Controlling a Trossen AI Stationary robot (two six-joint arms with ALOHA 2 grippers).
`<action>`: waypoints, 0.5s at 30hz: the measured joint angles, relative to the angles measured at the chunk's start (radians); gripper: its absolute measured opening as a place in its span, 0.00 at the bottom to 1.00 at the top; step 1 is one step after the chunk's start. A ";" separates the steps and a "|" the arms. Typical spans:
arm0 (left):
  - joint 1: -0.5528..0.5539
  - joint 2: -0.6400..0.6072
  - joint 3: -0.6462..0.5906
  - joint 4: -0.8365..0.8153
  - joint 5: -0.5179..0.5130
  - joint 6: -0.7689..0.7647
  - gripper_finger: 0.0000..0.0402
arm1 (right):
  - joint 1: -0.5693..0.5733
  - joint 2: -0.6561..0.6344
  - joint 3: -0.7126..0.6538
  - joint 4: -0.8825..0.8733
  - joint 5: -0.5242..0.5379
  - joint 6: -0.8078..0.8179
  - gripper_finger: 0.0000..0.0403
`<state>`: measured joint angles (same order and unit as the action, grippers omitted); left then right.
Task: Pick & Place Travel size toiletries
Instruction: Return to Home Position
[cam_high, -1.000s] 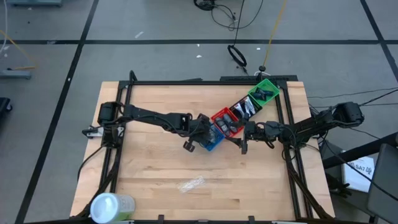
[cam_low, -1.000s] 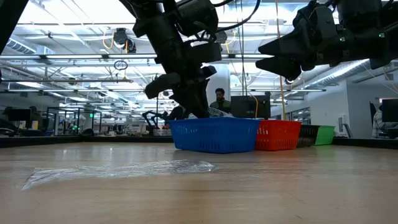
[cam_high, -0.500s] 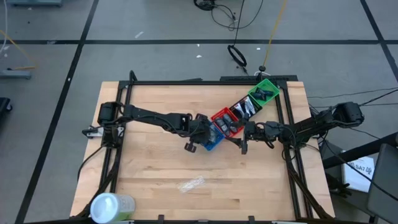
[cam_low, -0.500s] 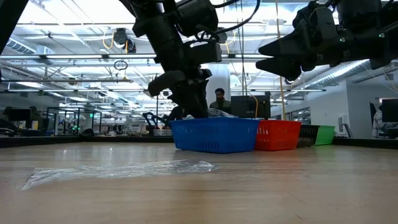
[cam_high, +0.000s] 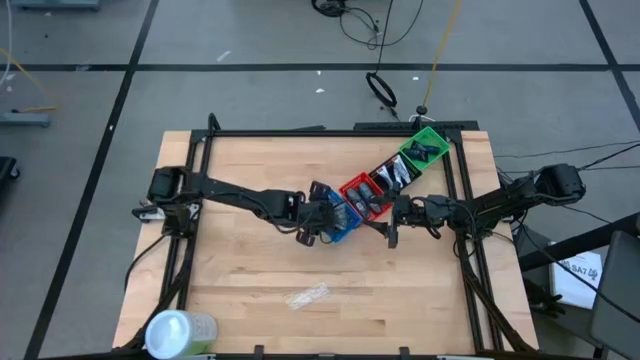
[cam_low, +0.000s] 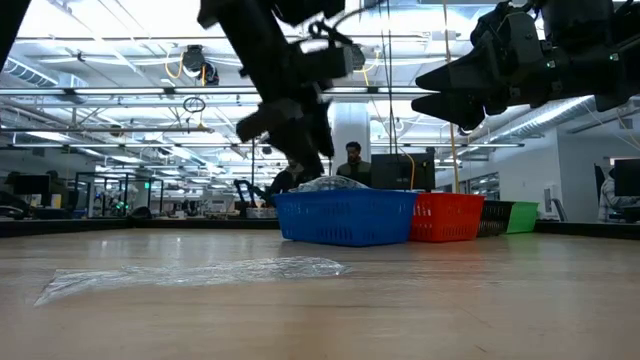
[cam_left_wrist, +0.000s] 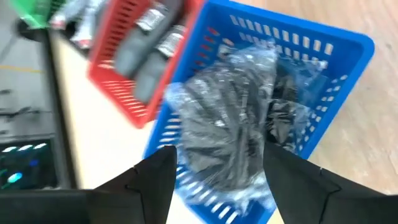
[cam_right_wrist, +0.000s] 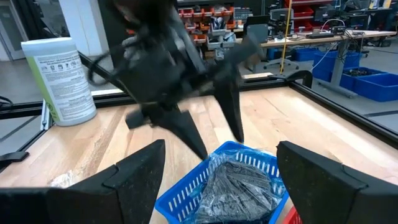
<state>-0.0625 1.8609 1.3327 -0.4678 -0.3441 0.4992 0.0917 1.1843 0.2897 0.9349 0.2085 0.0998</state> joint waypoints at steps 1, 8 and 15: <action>-0.011 -0.012 0.000 -0.002 -0.026 -0.009 0.59 | 0.000 0.000 0.000 -0.001 0.000 0.000 0.73; -0.088 -0.180 0.000 -0.003 -0.033 -0.077 0.59 | 0.000 0.000 0.000 0.000 0.000 0.000 0.73; -0.094 -0.475 0.000 -0.092 0.212 -0.212 0.59 | 0.000 -0.002 0.000 0.001 0.000 0.018 0.73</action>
<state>-0.1569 1.3863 1.3327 -0.5595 -0.1324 0.2871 0.0917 1.1826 0.2897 0.9364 0.2081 0.1180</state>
